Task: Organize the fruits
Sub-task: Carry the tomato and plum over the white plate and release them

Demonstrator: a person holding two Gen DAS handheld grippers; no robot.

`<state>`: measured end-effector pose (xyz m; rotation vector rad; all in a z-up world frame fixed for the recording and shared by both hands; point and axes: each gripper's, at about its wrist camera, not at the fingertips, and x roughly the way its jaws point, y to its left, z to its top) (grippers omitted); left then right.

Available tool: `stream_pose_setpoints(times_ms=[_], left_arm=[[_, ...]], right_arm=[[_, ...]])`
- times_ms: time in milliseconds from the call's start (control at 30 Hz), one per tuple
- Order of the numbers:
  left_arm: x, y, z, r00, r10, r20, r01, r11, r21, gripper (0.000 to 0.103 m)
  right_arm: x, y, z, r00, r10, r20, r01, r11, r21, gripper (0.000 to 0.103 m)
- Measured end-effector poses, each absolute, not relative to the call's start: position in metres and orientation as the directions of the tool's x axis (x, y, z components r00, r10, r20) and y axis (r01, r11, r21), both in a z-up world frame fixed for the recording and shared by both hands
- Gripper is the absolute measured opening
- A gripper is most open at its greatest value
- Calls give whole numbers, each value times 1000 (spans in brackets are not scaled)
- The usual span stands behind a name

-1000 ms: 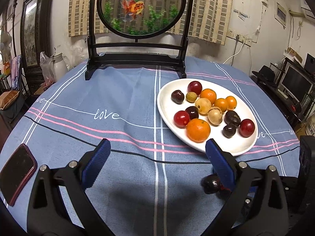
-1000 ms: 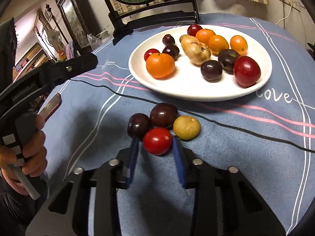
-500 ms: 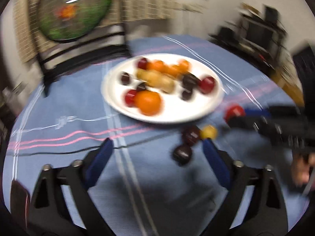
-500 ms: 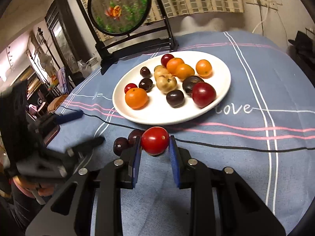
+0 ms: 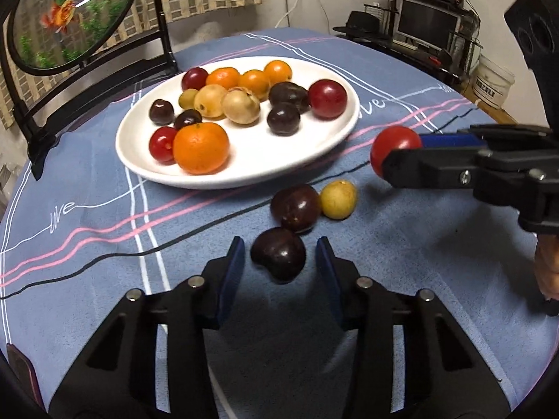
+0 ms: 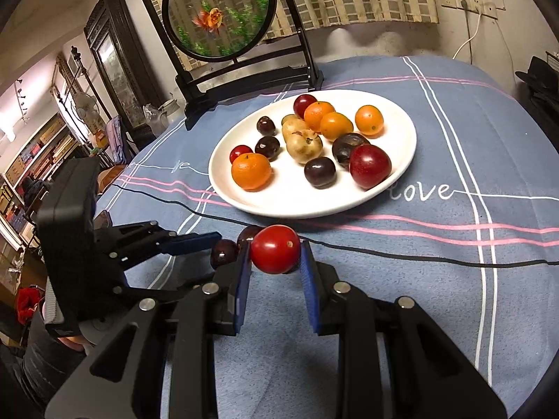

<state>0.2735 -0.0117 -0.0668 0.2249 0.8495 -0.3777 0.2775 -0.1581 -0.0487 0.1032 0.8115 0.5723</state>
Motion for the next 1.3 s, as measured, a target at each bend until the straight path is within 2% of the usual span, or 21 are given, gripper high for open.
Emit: stream_pose_setpoints(times_ms=[67,167,367,567,833,1033,1067,1100,1133,1167,1300], left_arm=[[274,-14,-69,599,-229,-767,416,908,54,38],[273,-13,-67,601,-223,-767,415,907,62,32],[269,-8,-60,604,-223,-765,409,911,57,31],[259,14,-22,689,-296,-662,354,934,-49,31],[335,21,-8,736,-201,-646,179,979,-101,31],[380,26,-15,721,-165,-673,90,985,-145,33],[379,27,-16,720,-159,-675,82,986,-144,44],[375,30,-14,720,-144,-679,67,988,-138,75],[366,33,-9,736,-118,-666,42,991,-129,87],[360,36,-4,756,-101,-647,24,992,-126,93],[326,46,18,803,-82,-590,14,993,-118,99]], right_arm=[[276,-158,-48,546,521,-656,-446,843,299,28],[276,-157,-48,546,520,-657,-450,843,295,28],[275,-155,-49,551,511,-659,-451,848,279,28],[276,-151,-41,610,463,-643,-451,870,199,28],[324,-147,-33,686,379,-621,-390,912,126,28],[376,-140,-35,687,405,-603,-383,907,173,29],[383,-139,-36,686,418,-596,-390,902,183,36],[384,-138,-35,688,413,-596,-387,904,179,52],[383,-138,-34,694,402,-598,-379,909,172,57],[377,-141,-29,706,400,-584,-377,911,168,57],[354,-149,-13,720,426,-548,-409,898,160,57]])
